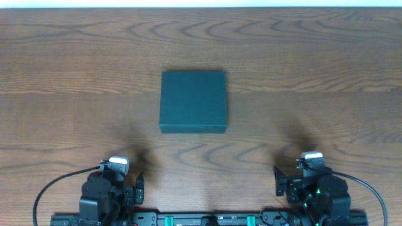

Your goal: Pack container

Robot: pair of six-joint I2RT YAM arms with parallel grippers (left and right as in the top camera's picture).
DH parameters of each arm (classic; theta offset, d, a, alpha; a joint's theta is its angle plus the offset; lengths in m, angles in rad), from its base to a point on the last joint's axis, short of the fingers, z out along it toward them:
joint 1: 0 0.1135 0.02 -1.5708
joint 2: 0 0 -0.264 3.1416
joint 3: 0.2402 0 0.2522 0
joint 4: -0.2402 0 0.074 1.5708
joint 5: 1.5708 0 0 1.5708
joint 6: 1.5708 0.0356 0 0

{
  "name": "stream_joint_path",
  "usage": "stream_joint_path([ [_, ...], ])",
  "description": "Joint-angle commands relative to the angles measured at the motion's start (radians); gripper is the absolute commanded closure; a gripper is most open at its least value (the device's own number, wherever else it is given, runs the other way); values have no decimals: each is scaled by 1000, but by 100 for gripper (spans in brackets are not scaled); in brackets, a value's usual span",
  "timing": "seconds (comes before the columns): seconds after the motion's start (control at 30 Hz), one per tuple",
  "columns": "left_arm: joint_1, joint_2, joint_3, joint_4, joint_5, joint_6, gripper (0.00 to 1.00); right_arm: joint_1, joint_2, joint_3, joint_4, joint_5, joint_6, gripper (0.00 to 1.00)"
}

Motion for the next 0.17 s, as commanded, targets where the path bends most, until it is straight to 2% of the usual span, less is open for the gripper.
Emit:
stream_joint_path([
  [0.0,-3,-9,-31,-32,24,-4,4,-9,-6,-6,-6,-12,-12,1],
  [0.13,-3,-9,-31,-32,24,-4,5,-9,-6,-6,-6,-11,-12,1],
])
